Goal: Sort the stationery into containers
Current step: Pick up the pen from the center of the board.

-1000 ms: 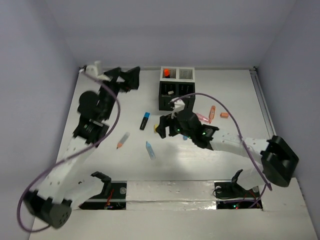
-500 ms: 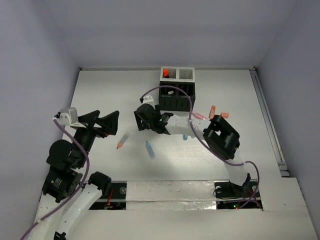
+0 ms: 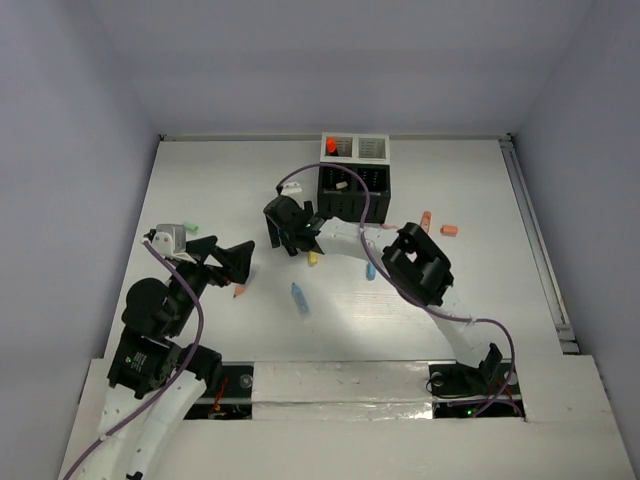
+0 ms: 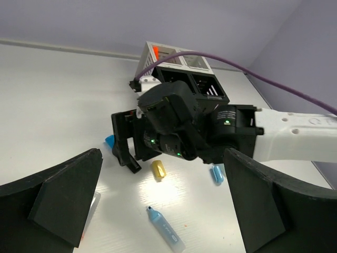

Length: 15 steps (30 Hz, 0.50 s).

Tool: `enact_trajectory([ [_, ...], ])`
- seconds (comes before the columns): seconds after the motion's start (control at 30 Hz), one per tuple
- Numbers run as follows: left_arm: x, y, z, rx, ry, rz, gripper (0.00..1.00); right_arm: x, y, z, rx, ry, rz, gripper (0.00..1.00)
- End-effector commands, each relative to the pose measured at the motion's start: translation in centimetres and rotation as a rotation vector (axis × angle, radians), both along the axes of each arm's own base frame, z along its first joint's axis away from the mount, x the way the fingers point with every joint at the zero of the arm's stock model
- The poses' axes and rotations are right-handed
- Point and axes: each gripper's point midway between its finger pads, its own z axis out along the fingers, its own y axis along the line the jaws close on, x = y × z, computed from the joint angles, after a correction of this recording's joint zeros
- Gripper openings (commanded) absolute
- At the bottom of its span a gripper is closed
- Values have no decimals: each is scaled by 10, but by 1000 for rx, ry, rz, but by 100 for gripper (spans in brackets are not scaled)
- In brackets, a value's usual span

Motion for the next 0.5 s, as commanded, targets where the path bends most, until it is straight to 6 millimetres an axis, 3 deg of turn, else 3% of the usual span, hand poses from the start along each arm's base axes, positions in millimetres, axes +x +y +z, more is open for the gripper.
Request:
enact_trajectory([
  [0.0, -4, -9, 15, -6, -73, -68, 99, 10, 9, -6, 5, 2, -7, 78],
  [0.17, -3, -8, 14, -2, -68, -61, 99, 21, 15, -10, 0, -2, 13, 71],
  [0.33, -3, -9, 13, -1, -63, -66, 99, 17, 20, -18, -7, 24, 51, 63],
  [0.47, -3, -9, 12, 0, -62, -63, 99, 15, 23, -21, -10, 36, 86, 50],
])
